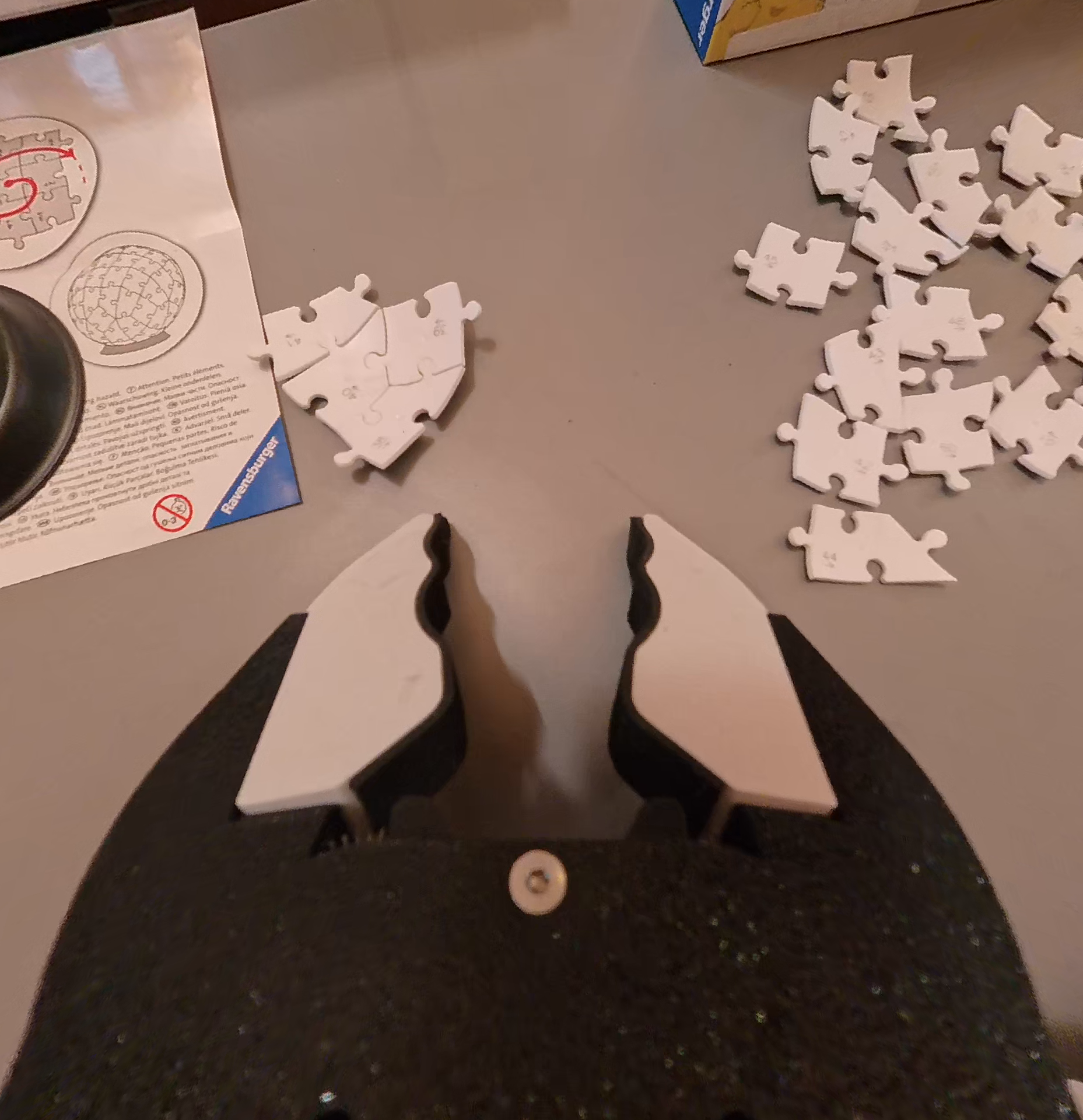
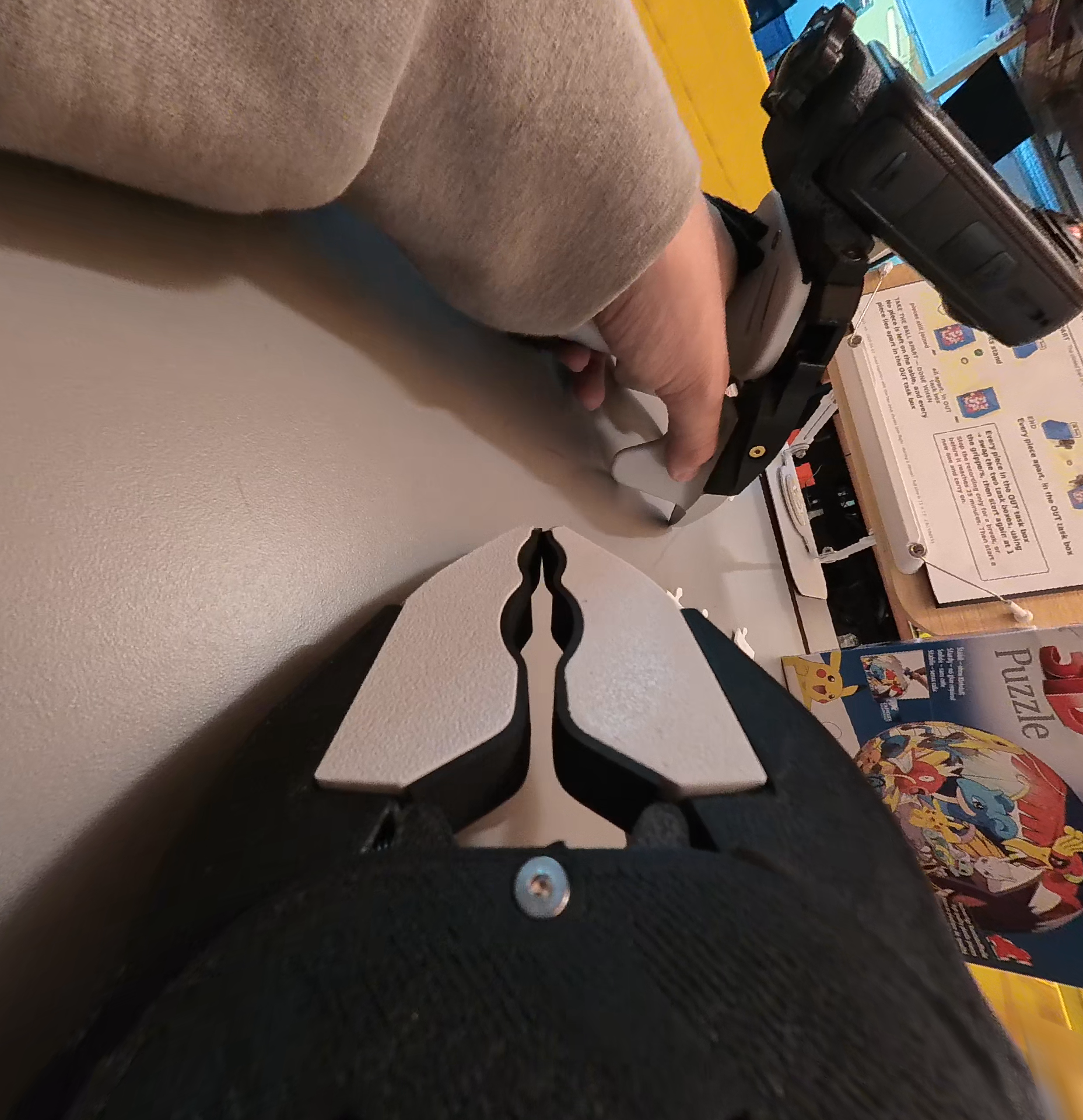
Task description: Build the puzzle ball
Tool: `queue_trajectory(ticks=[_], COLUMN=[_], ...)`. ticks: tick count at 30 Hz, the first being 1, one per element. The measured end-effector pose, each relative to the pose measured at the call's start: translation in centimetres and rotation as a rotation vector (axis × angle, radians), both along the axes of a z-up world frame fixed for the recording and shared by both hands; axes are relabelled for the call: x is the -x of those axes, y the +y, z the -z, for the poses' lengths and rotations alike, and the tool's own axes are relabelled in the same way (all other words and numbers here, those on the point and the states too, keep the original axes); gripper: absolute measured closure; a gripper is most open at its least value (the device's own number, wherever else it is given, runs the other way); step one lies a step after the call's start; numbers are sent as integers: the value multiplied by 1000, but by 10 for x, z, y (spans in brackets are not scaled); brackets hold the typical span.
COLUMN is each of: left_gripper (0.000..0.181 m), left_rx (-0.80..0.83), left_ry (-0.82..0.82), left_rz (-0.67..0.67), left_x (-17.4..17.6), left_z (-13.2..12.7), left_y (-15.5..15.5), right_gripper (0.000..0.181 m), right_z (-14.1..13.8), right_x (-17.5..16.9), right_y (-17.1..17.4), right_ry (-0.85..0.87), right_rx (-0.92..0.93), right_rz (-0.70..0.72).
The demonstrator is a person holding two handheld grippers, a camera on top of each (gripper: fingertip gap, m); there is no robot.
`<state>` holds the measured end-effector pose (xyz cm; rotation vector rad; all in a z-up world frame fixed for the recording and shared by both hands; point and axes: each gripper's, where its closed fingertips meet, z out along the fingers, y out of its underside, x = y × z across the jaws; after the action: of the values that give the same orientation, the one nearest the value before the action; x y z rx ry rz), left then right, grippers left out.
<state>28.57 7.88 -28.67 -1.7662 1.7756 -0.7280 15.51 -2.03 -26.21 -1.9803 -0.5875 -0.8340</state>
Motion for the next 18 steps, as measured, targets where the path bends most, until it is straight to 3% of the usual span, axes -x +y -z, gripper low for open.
queue_trajectory(ticks=[1, 9, 15, 18], left_gripper=[125, 125, 104, 106], left_rx=[-1, 34, -125, -145], left_ry=[0, -13, -34, -55], left_rz=[0, -68, 25, 34], left_x=[0, 4, -9, -22], left_z=[0, -2, -6, -9], left_y=[0, 12, 30, 36], right_gripper=[181, 181, 181, 181], right_z=[0, 0, 0, 0], right_x=[0, -1, -1, -1], right_y=[0, 0, 0, 0], right_ry=[0, -7, -6, -8], right_rx=[0, -3, -4, -5], right_rz=[0, 4, 2, 3])
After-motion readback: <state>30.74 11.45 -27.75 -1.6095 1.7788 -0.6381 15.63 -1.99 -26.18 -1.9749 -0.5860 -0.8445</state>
